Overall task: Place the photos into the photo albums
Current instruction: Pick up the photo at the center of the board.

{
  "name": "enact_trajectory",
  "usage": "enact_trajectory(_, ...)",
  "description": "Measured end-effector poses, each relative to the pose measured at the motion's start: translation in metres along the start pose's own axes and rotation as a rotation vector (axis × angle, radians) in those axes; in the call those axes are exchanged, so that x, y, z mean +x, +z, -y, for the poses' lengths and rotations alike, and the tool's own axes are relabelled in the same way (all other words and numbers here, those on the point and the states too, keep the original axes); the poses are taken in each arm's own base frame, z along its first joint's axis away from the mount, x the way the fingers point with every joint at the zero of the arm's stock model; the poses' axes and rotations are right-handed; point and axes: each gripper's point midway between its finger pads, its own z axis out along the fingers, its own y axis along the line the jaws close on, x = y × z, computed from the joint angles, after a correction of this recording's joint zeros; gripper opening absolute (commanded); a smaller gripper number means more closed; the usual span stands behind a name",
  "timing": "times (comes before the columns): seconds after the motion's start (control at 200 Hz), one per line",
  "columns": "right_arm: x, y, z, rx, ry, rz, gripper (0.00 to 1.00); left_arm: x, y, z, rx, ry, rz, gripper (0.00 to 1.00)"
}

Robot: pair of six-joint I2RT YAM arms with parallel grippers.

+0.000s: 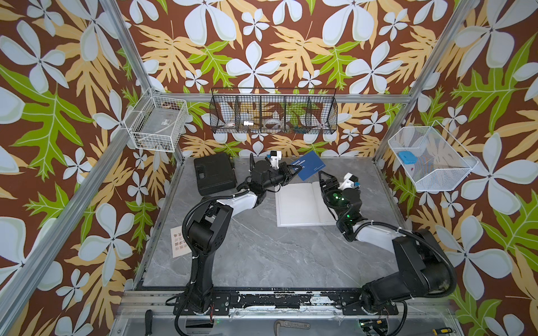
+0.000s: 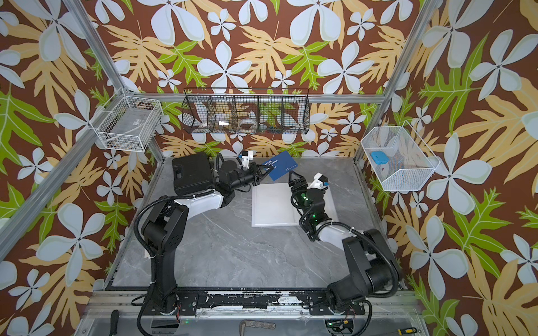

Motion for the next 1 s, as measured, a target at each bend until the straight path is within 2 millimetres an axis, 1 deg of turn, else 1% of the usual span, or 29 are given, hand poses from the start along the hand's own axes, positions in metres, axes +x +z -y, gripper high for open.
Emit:
enact_trajectory(0.055,-0.021,-0.002,-0.007,0.029,-0.085,0.012,0.86,0.004,0.001,0.003,0.005,0.011,-0.028,0.0)
enact_trajectory(0.135,-0.05,0.002,-0.019,0.044,-0.215,-0.014,0.87,0.012,0.001,0.001,0.0,0.013,-0.076,0.0)
enact_trajectory(0.165,-0.058,0.006,-0.019,0.05,-0.248,-0.037,0.88,0.015,0.0,0.0,-0.002,0.009,-0.093,0.0)
enact_trajectory(0.2,-0.067,0.013,-0.014,0.069,-0.289,-0.071,0.88,0.019,0.0,0.0,-0.001,0.005,-0.114,0.0)
enact_trajectory(0.26,-0.073,0.024,-0.005,0.1,-0.342,-0.157,0.88,0.024,0.0,-0.001,-0.001,0.01,-0.141,0.0)
enact_trajectory(0.295,-0.07,0.032,0.0,0.111,-0.372,-0.222,0.87,0.027,0.0,-0.001,-0.001,0.013,-0.159,0.0)
enact_trajectory(0.34,-0.061,0.041,0.004,0.11,-0.41,-0.317,0.87,0.031,0.0,-0.002,-0.006,0.006,-0.178,0.0)
enact_trajectory(0.4,-0.048,0.046,0.012,0.106,-0.437,-0.423,0.87,0.035,0.0,-0.001,-0.009,0.01,-0.201,0.0)
enact_trajectory(0.46,-0.035,0.046,0.023,0.104,-0.437,-0.507,0.85,0.039,0.001,-0.001,-0.011,0.017,-0.223,0.0)
enact_trajectory(0.52,-0.023,0.045,0.034,0.103,-0.419,-0.578,0.79,0.042,0.001,-0.002,-0.016,0.028,-0.236,0.0)
enact_trajectory(0.566,-0.016,0.043,0.039,0.096,-0.403,-0.619,0.77,0.044,0.001,-0.006,-0.029,0.015,-0.244,0.0)
enact_trajectory(0.616,-0.011,0.041,0.039,0.079,-0.393,-0.649,0.75,0.046,0.0,-0.01,-0.046,0.017,-0.253,0.0)
enact_trajectory(0.676,-0.005,0.038,0.035,0.049,-0.383,-0.676,0.72,0.047,0.0,-0.014,-0.064,0.02,-0.26,0.0)
enact_trajectory(0.781,0.002,0.034,0.026,-0.008,-0.365,-0.719,0.65,0.046,0.001,-0.014,-0.082,0.038,-0.269,0.0)
enact_trajectory(0.846,0.007,0.031,0.024,-0.033,-0.35,-0.746,0.59,0.045,0.003,-0.014,-0.086,0.053,-0.27,0.0)
enact_trajectory(0.916,0.009,0.03,0.023,-0.044,-0.342,-0.766,0.53,0.046,0.004,-0.02,-0.105,0.047,-0.277,0.0)
enact_trajectory(1.001,0.008,0.027,0.022,-0.052,-0.339,-0.779,0.42,0.046,0.004,-0.027,-0.128,0.048,-0.285,0.0)
